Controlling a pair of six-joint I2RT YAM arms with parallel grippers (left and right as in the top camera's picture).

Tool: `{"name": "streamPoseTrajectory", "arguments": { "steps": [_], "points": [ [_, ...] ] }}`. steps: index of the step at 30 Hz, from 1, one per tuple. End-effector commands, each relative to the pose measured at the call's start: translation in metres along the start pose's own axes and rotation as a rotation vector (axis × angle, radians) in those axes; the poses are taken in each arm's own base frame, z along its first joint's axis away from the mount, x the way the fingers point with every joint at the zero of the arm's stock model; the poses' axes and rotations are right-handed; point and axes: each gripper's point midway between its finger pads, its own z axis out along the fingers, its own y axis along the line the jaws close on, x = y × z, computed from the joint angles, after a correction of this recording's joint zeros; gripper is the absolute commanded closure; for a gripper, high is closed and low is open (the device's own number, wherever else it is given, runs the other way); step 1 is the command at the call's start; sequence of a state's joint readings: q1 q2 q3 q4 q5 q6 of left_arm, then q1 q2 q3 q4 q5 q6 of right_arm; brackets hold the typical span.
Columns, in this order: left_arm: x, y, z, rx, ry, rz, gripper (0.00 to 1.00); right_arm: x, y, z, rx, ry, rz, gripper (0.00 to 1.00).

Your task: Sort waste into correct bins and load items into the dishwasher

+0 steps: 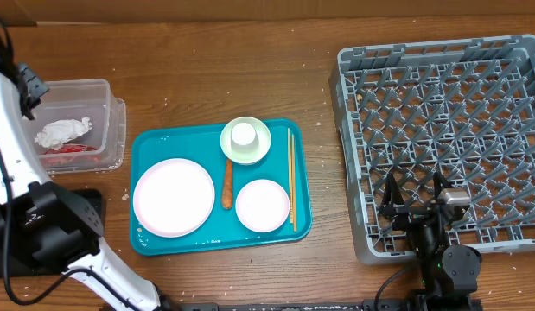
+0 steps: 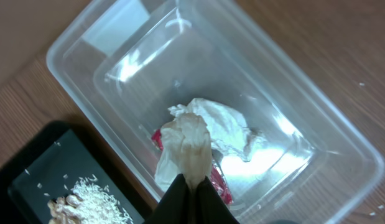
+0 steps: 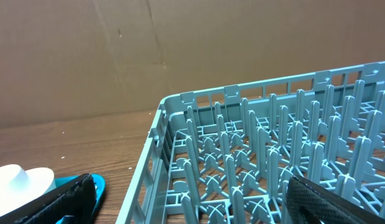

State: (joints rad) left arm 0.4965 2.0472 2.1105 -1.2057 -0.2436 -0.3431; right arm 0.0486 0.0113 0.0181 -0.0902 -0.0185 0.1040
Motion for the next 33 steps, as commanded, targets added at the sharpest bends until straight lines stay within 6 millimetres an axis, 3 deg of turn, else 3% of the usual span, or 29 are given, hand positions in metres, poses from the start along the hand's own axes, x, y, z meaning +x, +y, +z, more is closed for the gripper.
{"name": "streamPoseTrajectory", "arguments": {
  "steps": [1,2,3,4,8,12,13,16,20,23,25,28,29,31,33],
  "points": [
    [0.01,-0.004,0.029,0.026,0.079,-0.071,0.85,0.002,0.001,0.0,-0.002,-0.003,-0.004,0.0],
    [0.013,-0.004,0.035,0.021,0.091,-0.069,0.64,0.002,0.001,0.0,-0.002,-0.003,-0.004,0.0],
    [0.015,-0.005,0.04,0.018,0.104,-0.065,0.16,0.002,0.001,0.0,-0.002,-0.003,-0.004,0.0],
    [0.017,-0.006,0.041,0.016,0.109,-0.062,0.0,0.002,0.001,0.0,-0.002,-0.003,-0.004,0.0],
    [0.022,-0.007,0.031,0.036,0.132,-0.06,0.0,0.002,0.001,0.0,-0.002,-0.003,-0.004,0.0],
    [0.009,-0.025,-0.018,0.198,0.09,-0.079,0.0,0.002,0.001,0.0,-0.002,-0.003,-0.004,0.0],
    [0.008,-0.033,-0.044,0.287,0.082,-0.083,0.0,0.002,0.001,0.0,-0.002,-0.003,-0.004,0.0],
    [0.017,-0.05,-0.092,0.462,0.1,-0.08,0.0,0.002,0.001,0.0,-0.002,-0.003,-0.004,0.0],
    [0.061,-0.081,-0.135,0.704,0.281,-0.014,0.0,0.002,0.001,0.0,-0.002,-0.003,-0.004,0.0],
    [0.113,-0.114,-0.169,0.891,0.42,0.218,0.0,0.002,0.001,0.0,-0.002,-0.003,-0.004,0.0],
    [0.142,-0.123,-0.172,0.824,0.466,0.321,0.0,0.002,0.001,0.0,-0.002,-0.003,-0.004,0.0],
    [0.161,-0.131,-0.167,0.692,0.458,0.404,0.0,0.002,0.001,0.0,-0.002,-0.003,-0.004,0.0],
    [0.166,-0.135,-0.17,0.697,0.464,0.421,0.0,0.002,0.001,0.0,-0.002,-0.003,-0.004,0.0],
    [0.196,-0.156,-0.186,0.725,0.476,0.561,0.02,0.002,0.001,0.0,-0.002,-0.003,-0.004,0.0],
    [0.207,-0.163,-0.19,0.704,0.465,0.623,0.05,0.002,0.001,0.0,-0.002,-0.003,-0.004,0.0]
  ]
}}
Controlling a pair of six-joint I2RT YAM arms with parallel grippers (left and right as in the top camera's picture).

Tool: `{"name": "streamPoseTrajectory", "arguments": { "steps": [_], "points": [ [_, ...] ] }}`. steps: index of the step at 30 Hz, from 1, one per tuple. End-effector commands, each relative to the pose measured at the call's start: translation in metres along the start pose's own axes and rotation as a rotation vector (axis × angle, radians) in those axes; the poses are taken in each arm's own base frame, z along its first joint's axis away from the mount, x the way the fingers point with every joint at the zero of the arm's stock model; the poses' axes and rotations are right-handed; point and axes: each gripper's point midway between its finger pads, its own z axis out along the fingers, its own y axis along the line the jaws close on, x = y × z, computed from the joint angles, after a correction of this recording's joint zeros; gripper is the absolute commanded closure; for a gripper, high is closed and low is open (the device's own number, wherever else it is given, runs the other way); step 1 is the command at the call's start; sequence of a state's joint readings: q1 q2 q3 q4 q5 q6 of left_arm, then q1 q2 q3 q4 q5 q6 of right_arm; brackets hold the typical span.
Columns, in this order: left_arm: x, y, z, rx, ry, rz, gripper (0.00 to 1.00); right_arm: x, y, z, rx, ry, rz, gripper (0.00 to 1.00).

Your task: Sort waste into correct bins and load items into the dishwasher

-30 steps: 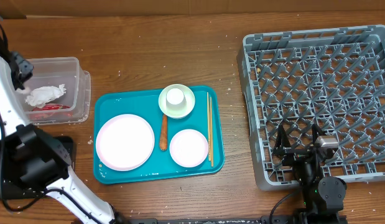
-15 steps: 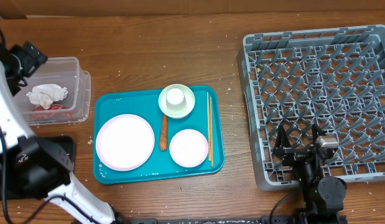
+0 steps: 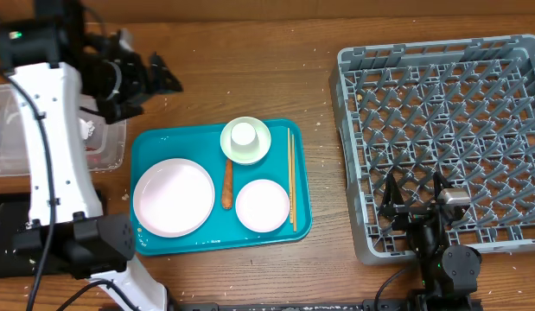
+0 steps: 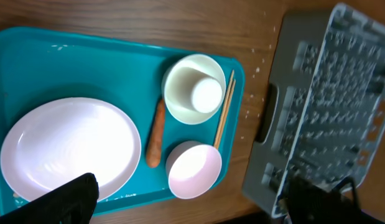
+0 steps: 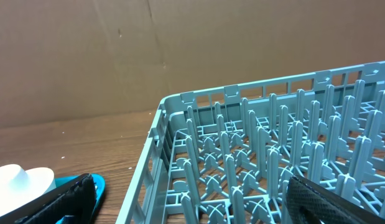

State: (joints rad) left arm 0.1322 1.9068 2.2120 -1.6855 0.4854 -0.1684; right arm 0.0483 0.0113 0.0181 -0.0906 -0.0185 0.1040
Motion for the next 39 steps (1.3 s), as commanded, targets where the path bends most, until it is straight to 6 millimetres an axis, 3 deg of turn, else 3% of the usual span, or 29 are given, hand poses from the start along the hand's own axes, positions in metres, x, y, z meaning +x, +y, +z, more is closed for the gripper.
{"name": "streamPoseTrajectory", "arguments": {
  "steps": [1,5,6,10,12,15,17,20,22,26,28,31,37,39],
  "points": [
    [0.013,-0.017,0.018,-0.087,0.042,0.141,0.07,0.002,0.001,0.0,-0.003,-0.004,-0.004,0.0],
    [0.026,-0.043,0.034,-0.118,0.06,0.209,0.07,0.002,0.001,0.0,-0.003,-0.004,-0.004,0.0],
    [0.027,-0.046,0.037,-0.146,0.057,0.238,0.02,0.001,0.001,0.0,-0.007,-0.006,0.0,0.0],
    [0.02,-0.037,0.038,-0.262,0.016,0.272,0.0,0.005,0.06,-0.011,-0.35,0.06,0.18,0.0],
    [0.013,-0.031,0.035,-0.294,-0.024,0.198,0.0,0.001,0.085,-0.022,-0.503,0.099,0.284,0.0],
    [0.002,-0.023,0.031,-0.292,-0.074,0.074,0.0,-0.006,0.119,-0.047,-0.723,0.24,0.576,0.0],
    [-0.002,-0.022,0.03,-0.288,-0.088,0.052,0.0,0.001,0.132,-0.06,-0.793,0.391,0.744,0.0],
    [-0.008,-0.014,0.026,-0.315,-0.109,0.042,0.0,0.0,0.129,-0.056,-0.748,0.42,0.862,0.0],
    [-0.013,-0.002,0.02,-0.329,-0.123,0.01,0.0,-0.016,0.128,-0.056,-0.758,0.388,0.933,0.0],
    [-0.027,0.036,0.0,-0.301,-0.156,-0.143,0.0,-0.087,0.139,-0.083,-0.949,0.129,0.851,0.0],
    [-0.033,0.057,-0.013,-0.263,-0.176,-0.242,0.0,-0.108,0.14,-0.087,-0.95,0.087,0.845,0.0],
    [-0.036,0.073,-0.023,-0.215,-0.184,-0.307,0.0,-0.139,0.143,-0.092,-0.946,0.027,0.776,0.0],
    [-0.037,0.078,-0.026,-0.218,-0.19,-0.317,0.0,-0.189,0.16,-0.071,-0.89,0.086,0.547,0.0],
    [-0.037,0.078,-0.026,-0.221,-0.191,-0.316,0.0,-0.203,0.166,-0.055,-0.87,0.149,0.454,0.0]
  ]
}}
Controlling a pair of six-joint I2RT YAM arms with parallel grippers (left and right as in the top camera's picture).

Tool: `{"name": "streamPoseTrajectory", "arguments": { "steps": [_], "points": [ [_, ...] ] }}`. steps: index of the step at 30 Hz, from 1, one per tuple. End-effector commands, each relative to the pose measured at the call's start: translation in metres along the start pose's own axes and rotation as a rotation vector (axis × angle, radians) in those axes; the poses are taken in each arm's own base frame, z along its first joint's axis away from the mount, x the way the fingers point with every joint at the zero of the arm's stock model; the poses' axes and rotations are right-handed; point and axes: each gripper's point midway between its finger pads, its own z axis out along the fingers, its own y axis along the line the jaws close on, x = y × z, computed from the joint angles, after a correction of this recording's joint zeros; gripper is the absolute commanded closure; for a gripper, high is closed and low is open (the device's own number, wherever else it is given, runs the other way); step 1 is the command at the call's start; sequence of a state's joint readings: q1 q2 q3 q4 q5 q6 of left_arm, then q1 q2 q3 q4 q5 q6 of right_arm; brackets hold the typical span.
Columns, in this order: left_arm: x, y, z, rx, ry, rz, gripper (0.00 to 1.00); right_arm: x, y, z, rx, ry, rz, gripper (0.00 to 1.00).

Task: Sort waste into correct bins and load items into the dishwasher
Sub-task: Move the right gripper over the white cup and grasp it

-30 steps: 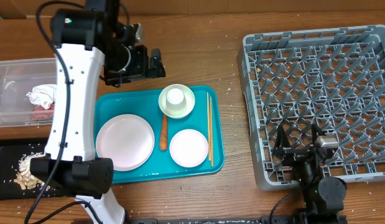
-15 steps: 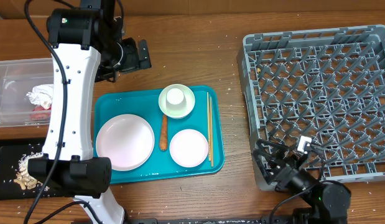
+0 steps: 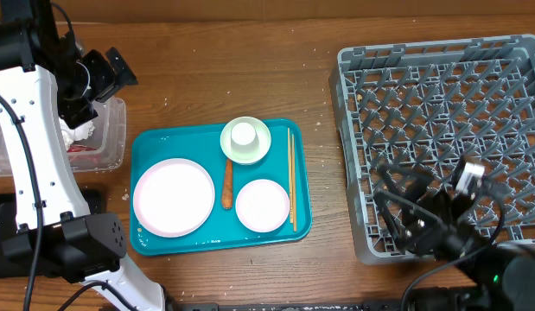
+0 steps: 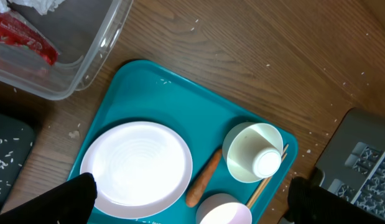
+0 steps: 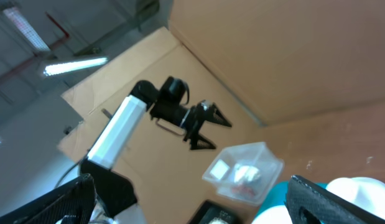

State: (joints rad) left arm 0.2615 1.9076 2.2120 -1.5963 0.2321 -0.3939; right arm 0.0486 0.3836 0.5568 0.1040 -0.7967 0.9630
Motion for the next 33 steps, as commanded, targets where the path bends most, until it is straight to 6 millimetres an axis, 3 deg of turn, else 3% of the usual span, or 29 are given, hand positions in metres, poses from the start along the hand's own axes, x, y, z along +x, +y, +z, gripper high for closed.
{"name": "streamPoseTrajectory", "arguments": {
  "steps": [1,4,8,12,15,18,20,26,29,33],
  "points": [
    [0.002,-0.002,0.002,0.001,0.008,-0.006,0.0,-0.022,0.013,0.025,0.027,0.118,-0.185,0.0],
    [0.002,-0.001,0.002,-0.005,0.01,-0.007,0.0,-0.037,0.002,0.049,0.084,0.229,-0.173,0.0],
    [0.0,0.01,0.002,-0.069,-0.01,-0.008,0.0,-0.046,-0.03,0.103,0.197,0.403,-0.146,0.0],
    [-0.002,0.012,0.002,-0.08,-0.018,-0.011,0.0,-0.016,-0.068,0.147,0.36,0.577,-0.234,0.0],
    [-0.006,0.017,0.001,-0.104,-0.034,-0.012,0.0,0.028,-0.106,0.185,0.502,0.717,-0.292,0.0],
    [-0.008,0.022,0.0,-0.137,-0.047,-0.011,0.0,0.066,-0.139,0.206,0.552,0.799,-0.297,0.0],
    [-0.008,0.027,0.0,-0.165,-0.052,-0.011,0.0,0.093,-0.163,0.213,0.573,0.862,-0.277,0.0],
    [-0.009,0.034,0.002,-0.199,-0.056,-0.013,0.0,0.133,-0.213,0.212,0.661,0.964,-0.245,0.0],
    [-0.011,0.033,0.003,-0.196,-0.063,-0.019,0.0,0.153,-0.225,0.215,0.669,1.011,-0.249,0.0],
    [-0.012,0.033,0.003,-0.194,-0.068,-0.031,0.0,0.168,-0.226,0.22,0.68,1.053,-0.26,0.0]
  ]
}}
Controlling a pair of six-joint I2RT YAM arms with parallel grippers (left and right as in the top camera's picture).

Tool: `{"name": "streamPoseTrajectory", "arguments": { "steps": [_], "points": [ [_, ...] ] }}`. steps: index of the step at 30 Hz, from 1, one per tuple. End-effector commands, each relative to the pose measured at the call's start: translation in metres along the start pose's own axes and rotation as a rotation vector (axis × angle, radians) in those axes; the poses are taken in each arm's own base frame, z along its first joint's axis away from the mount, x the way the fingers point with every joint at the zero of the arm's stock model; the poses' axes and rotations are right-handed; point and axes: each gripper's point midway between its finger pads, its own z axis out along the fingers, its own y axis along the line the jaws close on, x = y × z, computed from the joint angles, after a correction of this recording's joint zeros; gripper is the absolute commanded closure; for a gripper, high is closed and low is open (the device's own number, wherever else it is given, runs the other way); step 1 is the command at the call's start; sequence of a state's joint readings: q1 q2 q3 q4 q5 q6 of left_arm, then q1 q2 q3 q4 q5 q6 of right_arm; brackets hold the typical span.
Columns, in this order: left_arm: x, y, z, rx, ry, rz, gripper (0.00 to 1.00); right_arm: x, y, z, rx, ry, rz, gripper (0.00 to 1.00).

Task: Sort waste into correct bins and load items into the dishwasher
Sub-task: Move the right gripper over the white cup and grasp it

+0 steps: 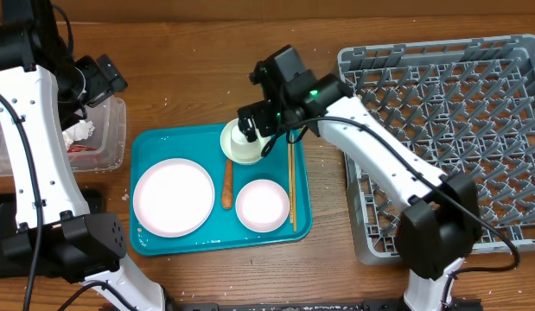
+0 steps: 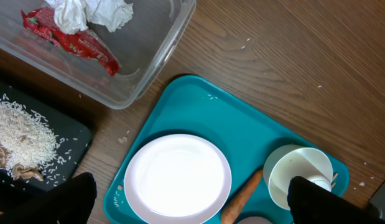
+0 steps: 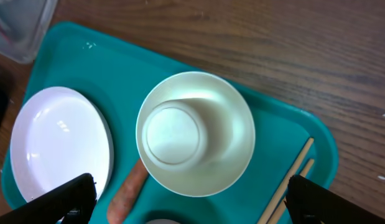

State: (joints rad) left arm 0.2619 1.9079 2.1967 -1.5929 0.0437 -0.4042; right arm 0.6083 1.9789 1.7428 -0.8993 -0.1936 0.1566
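Note:
A teal tray [image 1: 155, 142] holds a white plate [image 1: 174, 197], a pale green bowl [image 1: 250, 154] with a white cup [image 3: 172, 135] upside down in it, a carrot [image 1: 227, 183], a small pink bowl [image 1: 262, 206] and chopsticks [image 1: 291, 177]. My right gripper [image 1: 257, 128] hangs open just above the green bowl [image 3: 223, 143], with nothing between its fingers. Above the table between bin and tray, my left gripper [image 1: 98, 78] is open and empty. The clear bin [image 1: 116, 130] holds a crumpled tissue [image 2: 92, 12] and a red wrapper [image 2: 74, 40].
The grey dishwasher rack [image 1: 449, 138] fills the right side, with nothing in it. A black tray [image 2: 24, 137] with spilled rice lies at the front left, below the bin. Bare wood lies between tray and rack.
My right arm has left the front of the rack and now reaches over the tray, gripper open above the green bowl. The left gripper has barely shifted near the bin.
First my left gripper was shut on a tissue over the clear bin, the right arm parked at the rack. Then the left was open beside the tray, the tissue lying in the bin. Later the right arm was raised; now it is above the bowl.

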Motion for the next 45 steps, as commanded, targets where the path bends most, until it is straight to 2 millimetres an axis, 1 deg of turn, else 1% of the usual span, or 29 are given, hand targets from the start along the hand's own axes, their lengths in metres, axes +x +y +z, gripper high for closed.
{"name": "streamPoseTrajectory", "arguments": {
  "steps": [1,2,3,4,5,7,9,10,11,13,15,18,21,23,26,29,32,35,36,37,40,41,44,45],
  "points": [
    [-0.002,0.0,0.003,-0.014,-0.01,-0.018,0.0,-0.01,0.017,-0.003,-0.008,-0.013,-0.037,0.0],
    [-0.005,-0.001,0.003,-0.008,-0.022,-0.018,0.0,-0.009,0.023,-0.003,-0.038,-0.006,-0.04,0.0],
    [-0.009,-0.003,0.002,-0.002,-0.037,-0.017,0.0,-0.011,0.039,-0.004,-0.118,-0.012,-0.051,0.0],
    [-0.01,-0.003,0.002,0.001,-0.042,-0.017,0.0,-0.014,0.046,-0.005,-0.156,-0.025,-0.057,0.0],
    [-0.012,-0.004,0.002,0.004,-0.05,-0.017,0.0,-0.023,0.053,-0.006,-0.186,-0.061,-0.07,0.0],
    [-0.012,-0.004,0.002,0.004,-0.05,-0.017,0.0,-0.033,0.055,-0.008,-0.192,-0.103,-0.083,0.0],
    [-0.01,-0.003,0.002,0.001,-0.043,-0.017,0.0,-0.04,0.049,-0.006,-0.157,-0.131,-0.084,0.0],
    [-0.009,-0.003,0.002,0.0,-0.039,-0.017,0.0,-0.041,0.04,0.0,-0.1,-0.137,-0.08,0.0],
    [-0.008,-0.002,0.003,-0.004,-0.032,-0.017,0.0,-0.04,0.037,0.003,-0.077,-0.136,-0.08,0.0],
    [-0.006,-0.001,0.003,-0.008,-0.026,-0.017,0.0,-0.035,0.026,0.02,0.004,-0.116,-0.08,0.0],
    [-0.006,-0.001,0.003,-0.007,-0.025,-0.017,0.0,-0.03,0.024,0.032,0.017,-0.094,-0.081,0.0],
    [-0.006,-0.001,0.003,-0.007,-0.026,-0.017,0.0,-0.023,0.024,0.042,0.045,-0.073,-0.089,0.0],
    [-0.01,-0.003,0.002,0.0,-0.041,-0.017,0.0,-0.021,0.018,0.048,0.117,-0.077,-0.085,0.0],
    [-0.014,-0.005,0.002,0.007,-0.057,-0.017,0.0,-0.013,0.015,0.059,0.127,-0.048,-0.086,0.0],
    [-0.014,-0.005,0.002,0.008,-0.058,-0.02,0.0,-0.001,0.008,0.074,0.141,0.002,-0.081,0.0],
    [-0.013,-0.004,0.002,0.006,-0.054,-0.02,0.0,0.005,0.006,0.078,0.147,0.018,-0.076,0.0],
    [-0.013,-0.005,0.002,0.006,-0.055,-0.02,0.0,0.003,0.004,0.078,0.159,0.01,-0.069,0.0],
    [-0.014,-0.005,0.002,0.009,-0.06,-0.02,0.0,0.009,0.001,0.084,0.166,0.033,-0.067,0.07],
    [-0.015,-0.005,0.002,0.009,-0.06,-0.02,0.0,0.012,-0.001,0.086,0.169,0.044,-0.066,0.11],
    [-0.015,-0.005,0.002,0.009,-0.06,-0.02,0.0,0.013,-0.001,0.087,0.171,0.05,-0.065,0.15],
    [-0.015,-0.005,0.002,0.009,-0.06,-0.02,0.0,0.013,-0.001,0.087,0.171,0.049,-0.062,0.19],
    [-0.015,-0.005,0.002,0.009,-0.06,-0.02,0.0,0.014,-0.001,0.087,0.172,0.053,-0.057,0.24],
    [-0.015,-0.005,0.002,0.009,-0.06,-0.02,0.0,0.016,0.002,0.086,0.152,0.063,-0.038,0.32],
    [-0.015,-0.005,0.002,0.009,-0.06,-0.02,0.0,0.015,0.007,0.085,0.129,0.064,-0.021,0.35]
  ]
}}
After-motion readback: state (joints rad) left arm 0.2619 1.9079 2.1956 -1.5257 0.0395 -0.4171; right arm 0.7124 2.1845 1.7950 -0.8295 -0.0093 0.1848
